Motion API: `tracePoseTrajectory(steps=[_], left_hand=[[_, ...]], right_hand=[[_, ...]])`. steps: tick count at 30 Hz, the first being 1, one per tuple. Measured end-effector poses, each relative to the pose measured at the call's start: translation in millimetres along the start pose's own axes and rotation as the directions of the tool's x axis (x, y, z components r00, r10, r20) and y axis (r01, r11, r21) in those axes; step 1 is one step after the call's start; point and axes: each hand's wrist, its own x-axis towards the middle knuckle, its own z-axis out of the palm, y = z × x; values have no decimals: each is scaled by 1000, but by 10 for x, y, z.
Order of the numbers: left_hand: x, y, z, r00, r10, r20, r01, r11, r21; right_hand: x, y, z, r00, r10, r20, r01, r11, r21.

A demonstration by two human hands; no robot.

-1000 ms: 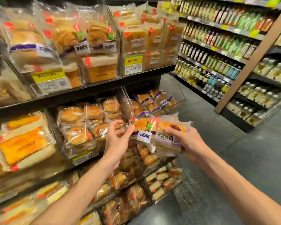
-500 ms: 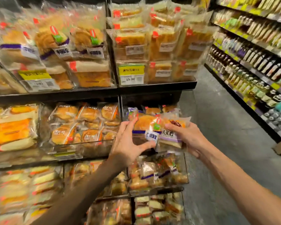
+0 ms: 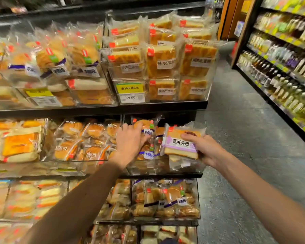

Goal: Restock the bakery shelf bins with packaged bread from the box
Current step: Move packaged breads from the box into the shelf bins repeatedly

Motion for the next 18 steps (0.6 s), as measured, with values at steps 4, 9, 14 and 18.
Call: tracePoseTrajectory(steps=[4,9,14,18], left_hand=[[138,77,61,1000,2,19,-6,980,201],[155,134,176,999,10,33,-21,930,368],[264,241,223,994,-15,104,-28,917,397],[377,222,221,989,-12,151,-43,932,360]], right_hand=[[71,-34,-31,999,23,24,-24,1000,12],[118,-54,-14,998,40,54,-39,999,-2],[136,-46,46,995,67,73,-65,998,-28],[113,-59,86,992,84,90,-80,996,-41]])
